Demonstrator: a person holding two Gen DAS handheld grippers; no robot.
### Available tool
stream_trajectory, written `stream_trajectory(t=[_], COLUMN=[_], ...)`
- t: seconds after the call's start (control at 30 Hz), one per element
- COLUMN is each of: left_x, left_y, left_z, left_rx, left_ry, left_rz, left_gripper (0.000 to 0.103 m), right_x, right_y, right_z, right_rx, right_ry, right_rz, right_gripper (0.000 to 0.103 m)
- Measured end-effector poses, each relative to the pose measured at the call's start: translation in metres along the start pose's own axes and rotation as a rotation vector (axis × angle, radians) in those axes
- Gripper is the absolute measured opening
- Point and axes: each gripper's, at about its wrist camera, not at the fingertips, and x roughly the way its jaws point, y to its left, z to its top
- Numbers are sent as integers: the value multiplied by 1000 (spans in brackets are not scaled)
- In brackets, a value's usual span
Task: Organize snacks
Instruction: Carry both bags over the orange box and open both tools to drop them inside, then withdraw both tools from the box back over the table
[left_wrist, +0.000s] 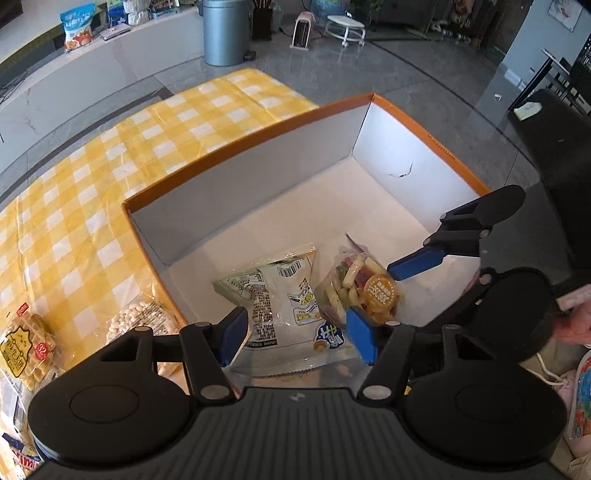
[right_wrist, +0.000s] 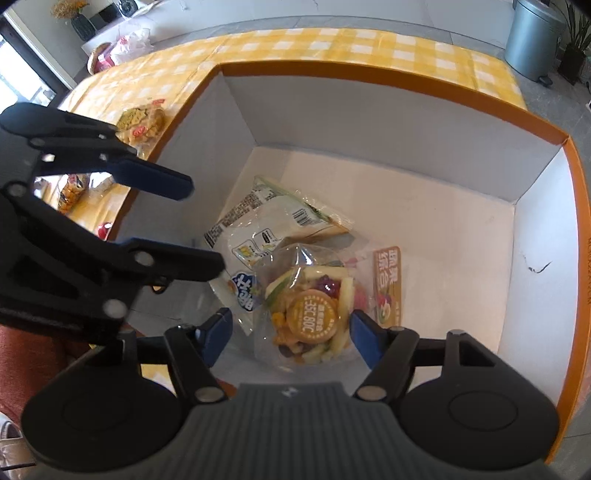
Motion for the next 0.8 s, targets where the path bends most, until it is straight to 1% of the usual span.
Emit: stream_trajectory(t=[0.03,0.2,0.37,0.47,0.6,0.7,0.8], left_x=[-5,-35,-71,-97,-126,-141,-147], left_y=[1,4,12,21,35,46,56], left_z=[-2,-16,-38,-59,-88,-112,-136], left_rx=[1,4,-1,-19,-65,-110,-140], left_ry=[-10,-63,-154,-230,-321,-386,-438], left_rz=[-1,-1,18,54,123,180,227], left_gripper=[72,72,72,73,74,76,78], right_x=[0,-18,-46,-64,-79,-82,-80], right_y=[3,18,45,65,94,117,142], right_z=[1,6,2,-4,-15,-24,-34], right_rx=[-5,-9,-46,-49,-36,-23,-8], right_ry=[1,-21,-78,-155,-263,-339,-420], right_rz=[-20,-58,-161,-197,-201,-181,-166], right_gripper=[68,68,69,69,69,69,69])
